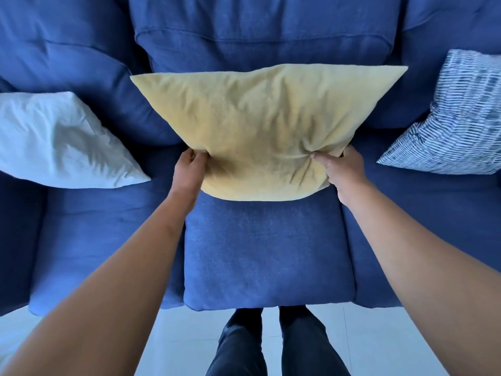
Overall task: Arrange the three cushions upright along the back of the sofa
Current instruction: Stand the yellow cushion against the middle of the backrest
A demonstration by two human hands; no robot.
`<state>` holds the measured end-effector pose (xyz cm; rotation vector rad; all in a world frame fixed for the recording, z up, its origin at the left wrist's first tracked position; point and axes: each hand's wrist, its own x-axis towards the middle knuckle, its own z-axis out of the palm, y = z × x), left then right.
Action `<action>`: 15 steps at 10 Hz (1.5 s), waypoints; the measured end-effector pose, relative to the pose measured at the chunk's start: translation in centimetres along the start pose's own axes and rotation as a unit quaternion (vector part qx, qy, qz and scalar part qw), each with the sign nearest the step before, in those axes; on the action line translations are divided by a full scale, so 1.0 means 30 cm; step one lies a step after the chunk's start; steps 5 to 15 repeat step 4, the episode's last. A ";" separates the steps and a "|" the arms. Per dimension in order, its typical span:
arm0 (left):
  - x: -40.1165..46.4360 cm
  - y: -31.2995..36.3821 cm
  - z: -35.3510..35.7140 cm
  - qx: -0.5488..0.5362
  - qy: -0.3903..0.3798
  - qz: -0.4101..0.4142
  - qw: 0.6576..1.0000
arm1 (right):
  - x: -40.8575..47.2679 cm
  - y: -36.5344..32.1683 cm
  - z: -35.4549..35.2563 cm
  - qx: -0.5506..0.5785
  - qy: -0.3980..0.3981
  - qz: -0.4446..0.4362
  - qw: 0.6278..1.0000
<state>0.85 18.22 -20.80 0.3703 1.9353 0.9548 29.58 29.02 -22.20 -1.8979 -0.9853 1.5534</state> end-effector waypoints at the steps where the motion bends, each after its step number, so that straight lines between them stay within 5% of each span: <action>1: -0.079 -0.012 -0.035 -0.024 -0.003 0.002 1.000 | -0.078 0.014 -0.040 0.003 0.013 -0.028 1.000; 4: -0.394 -0.039 -0.071 -0.023 -0.017 0.013 1.000 | -0.362 0.002 -0.160 0.002 -0.027 -0.044 0.999; 15: -0.394 -0.039 -0.071 -0.023 -0.017 0.013 1.000 | -0.362 0.002 -0.160 0.002 -0.027 -0.044 0.999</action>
